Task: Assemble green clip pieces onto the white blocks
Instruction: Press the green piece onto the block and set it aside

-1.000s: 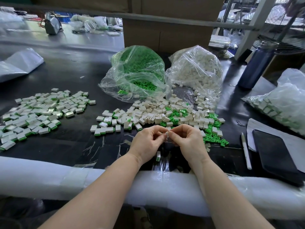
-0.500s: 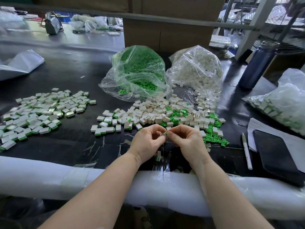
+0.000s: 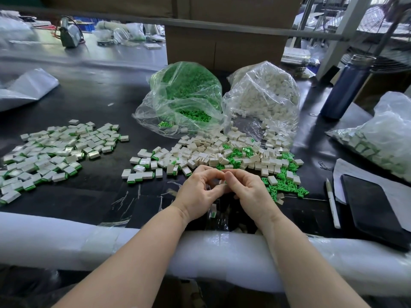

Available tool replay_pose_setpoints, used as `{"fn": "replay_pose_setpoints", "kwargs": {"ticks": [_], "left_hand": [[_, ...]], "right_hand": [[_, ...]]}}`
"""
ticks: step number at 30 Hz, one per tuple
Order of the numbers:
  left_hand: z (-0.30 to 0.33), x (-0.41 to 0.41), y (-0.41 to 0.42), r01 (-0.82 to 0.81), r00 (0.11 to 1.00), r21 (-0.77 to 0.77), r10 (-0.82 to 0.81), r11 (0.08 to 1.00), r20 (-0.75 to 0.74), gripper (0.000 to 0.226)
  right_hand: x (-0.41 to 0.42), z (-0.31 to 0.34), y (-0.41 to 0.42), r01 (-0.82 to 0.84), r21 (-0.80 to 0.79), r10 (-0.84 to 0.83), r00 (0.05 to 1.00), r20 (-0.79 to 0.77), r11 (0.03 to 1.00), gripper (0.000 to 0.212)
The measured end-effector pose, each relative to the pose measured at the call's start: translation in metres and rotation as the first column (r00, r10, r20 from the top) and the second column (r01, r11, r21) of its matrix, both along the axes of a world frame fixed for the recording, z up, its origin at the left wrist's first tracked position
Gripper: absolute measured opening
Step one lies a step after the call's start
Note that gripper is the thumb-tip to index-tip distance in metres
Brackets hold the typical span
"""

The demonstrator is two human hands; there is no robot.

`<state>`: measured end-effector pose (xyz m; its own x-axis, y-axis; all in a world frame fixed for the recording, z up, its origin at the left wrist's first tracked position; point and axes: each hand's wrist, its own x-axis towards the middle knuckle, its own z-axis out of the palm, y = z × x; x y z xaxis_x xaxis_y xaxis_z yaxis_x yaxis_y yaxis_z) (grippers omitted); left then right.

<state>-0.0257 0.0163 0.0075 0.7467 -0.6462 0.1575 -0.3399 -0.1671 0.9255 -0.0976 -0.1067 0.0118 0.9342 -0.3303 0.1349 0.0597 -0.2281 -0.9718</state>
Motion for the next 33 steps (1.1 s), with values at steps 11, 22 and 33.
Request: {"fn": "replay_pose_setpoints", "kwargs": {"ticks": [11, 22, 33], "left_hand": [[0.0, 0.0006, 0.0024, 0.063, 0.995, 0.081, -0.069, 0.995, 0.078, 0.026], [0.0033, -0.0014, 0.0009, 0.056, 0.987, 0.224, -0.087, 0.973, 0.131, 0.015], [0.0025, -0.0008, 0.0012, 0.061, 0.991, 0.188, -0.082, 0.98, 0.107, 0.013]], "right_hand": [[-0.0013, 0.0012, -0.0016, -0.051, 0.055, 0.054, 0.997, -0.051, 0.997, 0.017], [-0.0026, 0.0025, -0.0003, -0.022, 0.021, 0.023, 0.997, -0.067, 1.0, 0.015], [-0.003, 0.0032, 0.0022, -0.045, 0.021, 0.045, 0.999, 0.001, 0.999, 0.017]]}}
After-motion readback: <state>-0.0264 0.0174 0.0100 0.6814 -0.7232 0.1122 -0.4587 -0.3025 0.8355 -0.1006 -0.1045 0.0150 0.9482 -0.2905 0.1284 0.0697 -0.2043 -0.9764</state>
